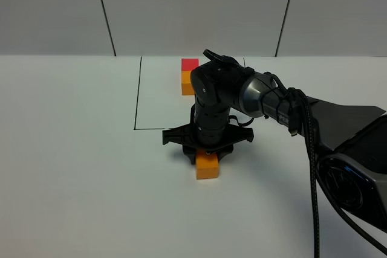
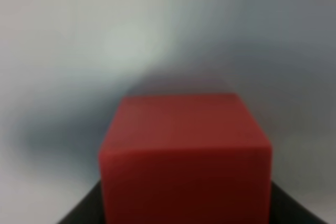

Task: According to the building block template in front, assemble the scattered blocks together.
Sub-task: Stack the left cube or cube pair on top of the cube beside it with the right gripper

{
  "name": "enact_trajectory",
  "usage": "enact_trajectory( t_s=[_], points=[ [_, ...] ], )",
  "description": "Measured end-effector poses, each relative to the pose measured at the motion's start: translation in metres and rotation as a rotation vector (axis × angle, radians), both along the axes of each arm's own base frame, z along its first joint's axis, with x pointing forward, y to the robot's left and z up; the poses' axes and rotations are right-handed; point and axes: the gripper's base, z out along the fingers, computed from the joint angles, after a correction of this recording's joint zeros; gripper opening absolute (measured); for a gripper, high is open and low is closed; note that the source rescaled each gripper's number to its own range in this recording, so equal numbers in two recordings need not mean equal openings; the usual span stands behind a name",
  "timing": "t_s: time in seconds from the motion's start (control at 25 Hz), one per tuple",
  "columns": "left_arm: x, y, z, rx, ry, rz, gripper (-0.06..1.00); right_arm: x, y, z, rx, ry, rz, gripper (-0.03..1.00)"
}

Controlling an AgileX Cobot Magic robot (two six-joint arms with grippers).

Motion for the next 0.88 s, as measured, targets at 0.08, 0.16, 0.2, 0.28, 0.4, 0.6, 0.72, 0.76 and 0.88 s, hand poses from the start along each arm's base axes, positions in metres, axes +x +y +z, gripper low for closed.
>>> enact_trajectory(
  t_s=[0.08,0.16,0.2,0.28,0.4,0.6,0.72,0.76,0.88],
  points=[
    [0.0,0.0,0.0,0.0,0.0,0.0,0.71,-0.0004,0.0,0.0,0.0,0.004,0.001,0.01],
    [0.0,0.0,0.0,0.0,0.0,0.0,0.71,-0.0008,0.0006,-0.0001,0.006,0.009,-0.002,0.01],
    [0.0,0.0,0.0,0.0,0.0,0.0,0.71,-0.0007,0.0006,0.0,0.007,0.008,-0.001,0.01],
    [0.0,0.0,0.0,0.0,0.0,0.0,0.71,-0.0012,0.002,0.0,0.022,0.014,-0.002,0.01],
    [0.0,0.0,0.0,0.0,0.0,0.0,0.71,-0.0028,0.0048,0.0002,0.053,0.031,0.0,0.01],
    [0.0,0.0,0.0,0.0,0.0,0.0,0.71,-0.005,0.0066,0.0003,0.072,0.053,0.019,0.45],
    [0.0,0.0,0.0,0.0,0.0,0.0,0.71,-0.0054,0.0047,0.0009,0.051,0.056,0.029,0.9],
    [0.0,0.0,0.0,0.0,0.0,0.0,0.71,-0.0052,0.0035,0.0008,0.036,0.053,0.032,0.97],
    [0.0,0.0,0.0,0.0,0.0,0.0,0.71,-0.0053,-0.0002,0.0004,-0.005,0.055,0.033,1.0]
  ],
)
